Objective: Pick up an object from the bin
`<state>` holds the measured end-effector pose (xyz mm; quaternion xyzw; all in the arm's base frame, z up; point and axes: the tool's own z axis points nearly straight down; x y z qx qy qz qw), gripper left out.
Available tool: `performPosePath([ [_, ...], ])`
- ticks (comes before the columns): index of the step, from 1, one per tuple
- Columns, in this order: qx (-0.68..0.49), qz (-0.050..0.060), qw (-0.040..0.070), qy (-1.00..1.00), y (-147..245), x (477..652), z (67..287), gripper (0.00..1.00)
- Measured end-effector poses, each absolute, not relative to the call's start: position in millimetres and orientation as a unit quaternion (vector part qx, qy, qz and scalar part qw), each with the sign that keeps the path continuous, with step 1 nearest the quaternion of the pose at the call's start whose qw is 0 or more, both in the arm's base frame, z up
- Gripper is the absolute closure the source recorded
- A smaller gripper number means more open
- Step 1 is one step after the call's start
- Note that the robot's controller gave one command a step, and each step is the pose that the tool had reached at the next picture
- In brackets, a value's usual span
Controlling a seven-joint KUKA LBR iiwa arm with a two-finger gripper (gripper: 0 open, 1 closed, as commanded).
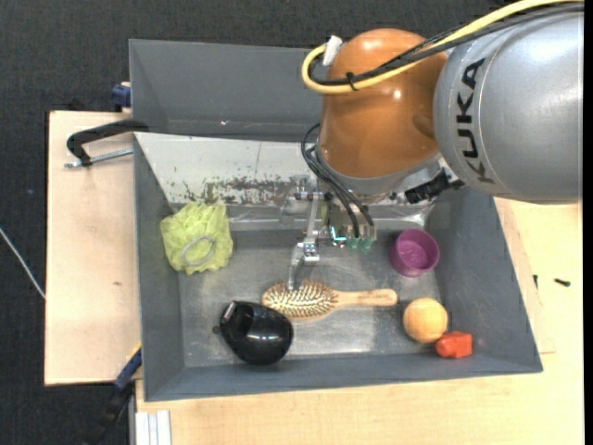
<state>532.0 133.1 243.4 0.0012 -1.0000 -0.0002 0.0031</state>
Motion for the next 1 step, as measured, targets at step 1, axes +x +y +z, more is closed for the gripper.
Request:
performPosePath([
  [1,0.000,-0.001,-0.001,-1.000,132.3,533.6,247.3,0.00],
])
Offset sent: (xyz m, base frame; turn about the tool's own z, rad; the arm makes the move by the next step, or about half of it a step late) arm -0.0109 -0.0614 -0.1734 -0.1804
